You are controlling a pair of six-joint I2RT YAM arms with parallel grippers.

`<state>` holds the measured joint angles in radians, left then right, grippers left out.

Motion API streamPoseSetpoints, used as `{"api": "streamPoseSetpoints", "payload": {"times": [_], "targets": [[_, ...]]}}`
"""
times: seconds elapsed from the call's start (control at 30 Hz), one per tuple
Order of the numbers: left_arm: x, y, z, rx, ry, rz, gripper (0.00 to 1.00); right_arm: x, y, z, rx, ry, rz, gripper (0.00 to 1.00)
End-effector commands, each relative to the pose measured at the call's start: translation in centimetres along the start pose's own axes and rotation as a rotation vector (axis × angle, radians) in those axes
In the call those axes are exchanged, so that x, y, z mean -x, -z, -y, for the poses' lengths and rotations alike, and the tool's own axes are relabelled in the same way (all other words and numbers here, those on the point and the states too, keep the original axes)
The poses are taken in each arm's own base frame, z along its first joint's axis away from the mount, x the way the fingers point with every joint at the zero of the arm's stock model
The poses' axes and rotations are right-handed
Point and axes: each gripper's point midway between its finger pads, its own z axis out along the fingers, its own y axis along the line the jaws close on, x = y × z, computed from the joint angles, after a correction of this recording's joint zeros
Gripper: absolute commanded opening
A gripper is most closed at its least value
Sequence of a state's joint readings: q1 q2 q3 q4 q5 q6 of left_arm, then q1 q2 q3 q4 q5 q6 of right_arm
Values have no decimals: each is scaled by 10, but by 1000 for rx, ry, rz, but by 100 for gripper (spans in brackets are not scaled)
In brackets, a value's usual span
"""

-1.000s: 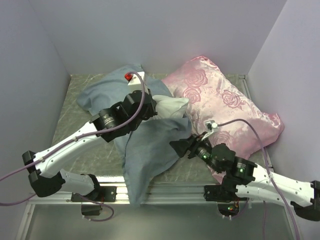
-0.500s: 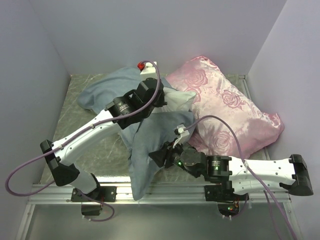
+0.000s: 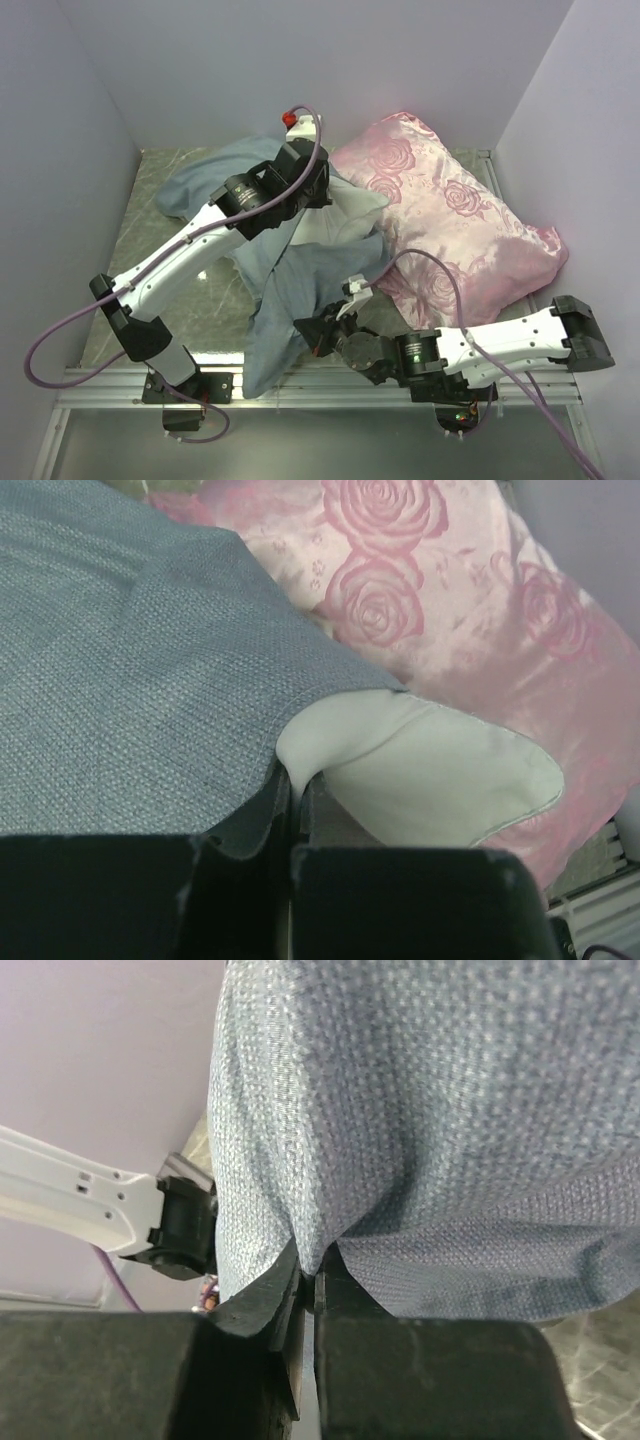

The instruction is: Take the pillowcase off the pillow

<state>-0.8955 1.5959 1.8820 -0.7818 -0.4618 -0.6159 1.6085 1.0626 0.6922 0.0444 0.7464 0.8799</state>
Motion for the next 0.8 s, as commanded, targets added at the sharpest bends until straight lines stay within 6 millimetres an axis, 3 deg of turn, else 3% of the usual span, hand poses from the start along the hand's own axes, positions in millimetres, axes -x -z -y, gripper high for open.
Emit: {"api": "streamPoseSetpoints", "payload": {"times": [0.0,0.17,0.4,0.47,0.57,0.63,0.67,0.77], "targets": [[132,32,25,-140,215,383,0,-77,17,-8,55,77,-229,5],[140,29,23,-145,217,391,0,-109,14,-15,65,113,-295,12],[139,32,21,-155,225,394,0,-93,15,-4,12,99,-234,29],[141,35,22,-162,227,400,0,-91,15,-1,4,86,-222,30],[143,37,23,-167,227,402,0,-87,15,7,-20,75,-199,23],[144,38,22,-166,226,404,0,-76,17,6,-10,62,-167,32],[144,38,22,-164,226,403,0,-71,18,8,-16,60,-151,47],[144,39,23,-171,227,403,0,-43,26,16,-44,32,-76,66]]}}
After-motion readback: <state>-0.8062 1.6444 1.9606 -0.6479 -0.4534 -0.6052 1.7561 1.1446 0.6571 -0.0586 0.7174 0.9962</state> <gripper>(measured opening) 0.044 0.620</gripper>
